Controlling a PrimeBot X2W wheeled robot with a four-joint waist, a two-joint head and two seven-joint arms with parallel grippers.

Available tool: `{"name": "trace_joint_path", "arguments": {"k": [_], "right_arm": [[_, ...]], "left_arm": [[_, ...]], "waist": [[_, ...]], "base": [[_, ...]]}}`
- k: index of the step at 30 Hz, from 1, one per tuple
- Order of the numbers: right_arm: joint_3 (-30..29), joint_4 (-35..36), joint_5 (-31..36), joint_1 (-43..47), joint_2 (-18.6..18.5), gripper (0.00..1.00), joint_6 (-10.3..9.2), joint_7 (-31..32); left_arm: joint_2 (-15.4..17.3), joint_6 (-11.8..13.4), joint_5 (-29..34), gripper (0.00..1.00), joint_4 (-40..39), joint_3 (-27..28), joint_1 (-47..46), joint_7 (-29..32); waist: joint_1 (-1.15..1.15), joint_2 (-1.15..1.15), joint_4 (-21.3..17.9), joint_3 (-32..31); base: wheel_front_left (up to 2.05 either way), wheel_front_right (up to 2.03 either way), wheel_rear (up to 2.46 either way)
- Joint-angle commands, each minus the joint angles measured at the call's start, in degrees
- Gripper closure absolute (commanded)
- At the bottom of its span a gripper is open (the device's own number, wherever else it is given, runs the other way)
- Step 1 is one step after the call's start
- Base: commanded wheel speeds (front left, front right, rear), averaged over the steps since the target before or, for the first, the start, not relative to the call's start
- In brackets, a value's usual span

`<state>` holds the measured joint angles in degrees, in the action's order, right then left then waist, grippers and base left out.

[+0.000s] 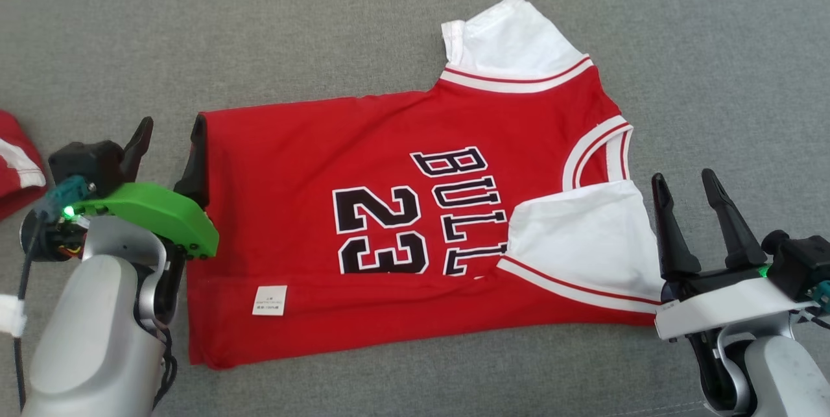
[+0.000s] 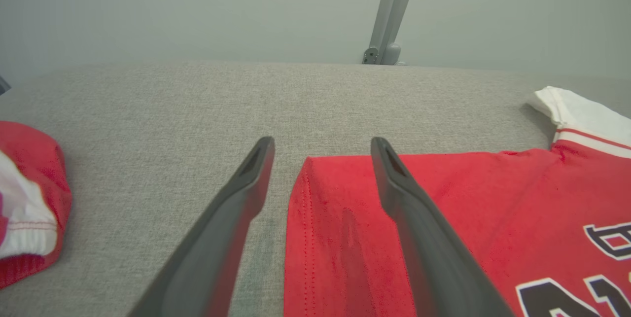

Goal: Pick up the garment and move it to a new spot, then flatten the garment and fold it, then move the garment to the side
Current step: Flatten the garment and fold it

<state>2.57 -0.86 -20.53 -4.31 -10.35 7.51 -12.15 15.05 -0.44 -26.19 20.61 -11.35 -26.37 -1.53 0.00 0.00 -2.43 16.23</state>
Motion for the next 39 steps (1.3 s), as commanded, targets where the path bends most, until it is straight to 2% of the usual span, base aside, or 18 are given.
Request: {"name": "trace_joint_path", "arguments": {"k": [1,8,14,15,16,17,18,19,23,29,39], "right_arm": [[0.6,-0.5,-0.5,-1.4,-0.2,0.00,-0.04,-0.5],[2.4,-3.1,-1.9,-3.9,-0.4,0.00,-0.04,-1.8],[2.7,-4.1,-2.5,-4.9,-0.9,0.00,-0.04,-2.4],[2.8,-4.3,-2.7,-5.2,-1.1,0.00,-0.04,-2.3],[2.9,-4.4,-2.8,-5.6,-1.3,0.00,-0.04,-2.4],[3.0,-4.5,-3.0,-6.0,-1.7,0.00,-0.04,-2.5],[3.2,-4.7,-3.1,-6.6,-2.1,0.00,-0.04,-2.5],[3.0,-5.1,-3.4,-8.4,-3.3,0.00,-0.04,-2.6],[2.1,-6.7,-4.3,-12.6,-5.8,0.00,-0.04,-2.6],[3.4,-14.5,-7.4,-26.3,-11.7,0.00,-0.04,-1.0],[15.8,-30.2,-12.6,-47.7,-18.8,0.00,-0.03,4.5]], "left_arm": [[0.9,-1.1,-1.0,0.00,3.4,0.1,-2.6,1.2],[2.0,-4.9,-3.2,0.00,16.7,-0.6,-10.1,3.8],[2.3,-6.1,-4.7,0.00,22.4,-1.1,-12.9,3.8],[2.3,-6.2,-5.1,0.05,23.4,-1.1,-13.3,3.8],[2.4,-6.4,-5.1,0.15,24.3,-1.2,-13.9,3.7],[2.3,-6.5,-5.6,0.37,25.2,-1.4,-14.3,3.8],[2.3,-6.6,-6.2,0.66,26.0,-1.5,-14.7,4.1],[2.4,-6.8,-6.8,1.00,27.1,-2.3,-15.5,4.5],[2.6,-6.9,-7.6,1.00,27.8,-3.2,-16.6,4.1],[1.5,-7.0,-7.9,1.00,27.2,-6.0,-19.5,2.5],[-2.9,-7.1,-8.6,1.00,24.4,-12.5,-25.7,-0.3]], "waist": [[0.00,0.00,-2.1,4.3],[0.00,0.00,-3.6,7.0],[0.00,0.00,-3.7,7.7],[0.00,0.00,-3.6,7.8],[0.00,0.00,-3.6,7.9],[0.00,0.00,-3.6,8.0],[0.00,0.00,-3.7,8.1],[0.00,0.00,-3.8,8.4],[0.00,0.00,-3.6,9.0],[0.00,0.00,-1.2,11.2],[0.00,0.00,7.7,17.4]], "base": [[0.00,0.00,0.00],[0.00,0.00,0.00],[0.00,0.00,0.00],[0.00,0.00,0.00],[0.00,0.00,0.00],[0.00,0.00,0.00],[0.00,0.00,0.00],[0.00,0.00,0.00],[0.00,0.00,0.00],[0.00,0.00,0.00],[0.00,0.00,0.00]]}}
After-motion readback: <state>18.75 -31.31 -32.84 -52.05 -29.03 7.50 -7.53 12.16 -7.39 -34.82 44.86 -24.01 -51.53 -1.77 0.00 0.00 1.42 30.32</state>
